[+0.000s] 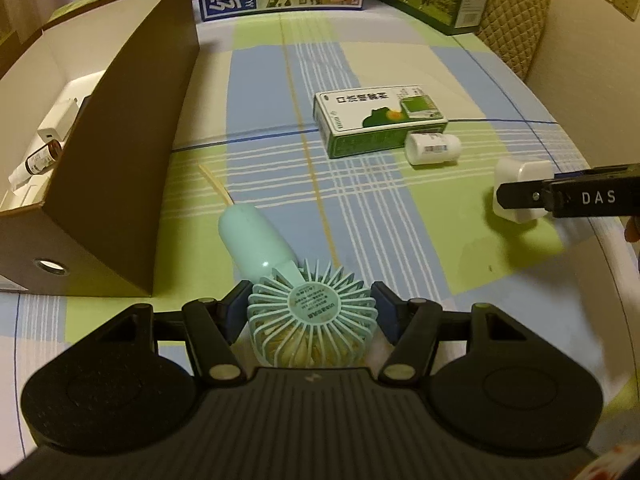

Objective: Organize rigid objects
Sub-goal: 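Grasp the mint-green fan with the left tool while the right tool grasps the white power strip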

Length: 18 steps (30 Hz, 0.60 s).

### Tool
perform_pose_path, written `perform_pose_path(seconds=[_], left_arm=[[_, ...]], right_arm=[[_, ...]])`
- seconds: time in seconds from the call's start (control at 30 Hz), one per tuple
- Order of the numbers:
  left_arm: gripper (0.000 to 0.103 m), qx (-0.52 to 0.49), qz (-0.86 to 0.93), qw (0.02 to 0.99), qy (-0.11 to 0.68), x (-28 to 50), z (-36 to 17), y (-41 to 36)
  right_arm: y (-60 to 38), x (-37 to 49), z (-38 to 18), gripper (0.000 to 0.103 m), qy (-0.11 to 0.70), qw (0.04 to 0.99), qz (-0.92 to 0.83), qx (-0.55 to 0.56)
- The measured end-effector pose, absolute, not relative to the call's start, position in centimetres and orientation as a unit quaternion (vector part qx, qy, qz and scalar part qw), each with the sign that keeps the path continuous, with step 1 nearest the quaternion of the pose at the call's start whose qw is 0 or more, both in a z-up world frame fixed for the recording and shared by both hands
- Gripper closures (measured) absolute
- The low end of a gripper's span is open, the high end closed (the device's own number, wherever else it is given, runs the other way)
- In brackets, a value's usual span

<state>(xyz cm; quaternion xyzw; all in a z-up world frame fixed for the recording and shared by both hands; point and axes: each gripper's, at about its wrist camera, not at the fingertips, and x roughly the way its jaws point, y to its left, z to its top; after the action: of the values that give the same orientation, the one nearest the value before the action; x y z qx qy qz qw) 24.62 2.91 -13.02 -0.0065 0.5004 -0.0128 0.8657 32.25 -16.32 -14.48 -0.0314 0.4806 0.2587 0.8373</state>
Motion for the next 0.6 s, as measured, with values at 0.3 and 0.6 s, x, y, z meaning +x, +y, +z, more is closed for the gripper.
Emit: perform_pose_path(seconds=[0.3,0.6], left_arm=[[0.043,-0.001,-0.028,0.881,0.472,22.8,-10.7,2.7],[0.044,0.026,-0.047,0.893,0.446,21.2,-8.9,2.0]], right_arm=[[-16.3,30.5,-12.9,0.046,0.469,0.840,0.272,-0.025],[-15.8,29.2,-11.9,0.046,0.456,0.844,0.281,-0.028]])
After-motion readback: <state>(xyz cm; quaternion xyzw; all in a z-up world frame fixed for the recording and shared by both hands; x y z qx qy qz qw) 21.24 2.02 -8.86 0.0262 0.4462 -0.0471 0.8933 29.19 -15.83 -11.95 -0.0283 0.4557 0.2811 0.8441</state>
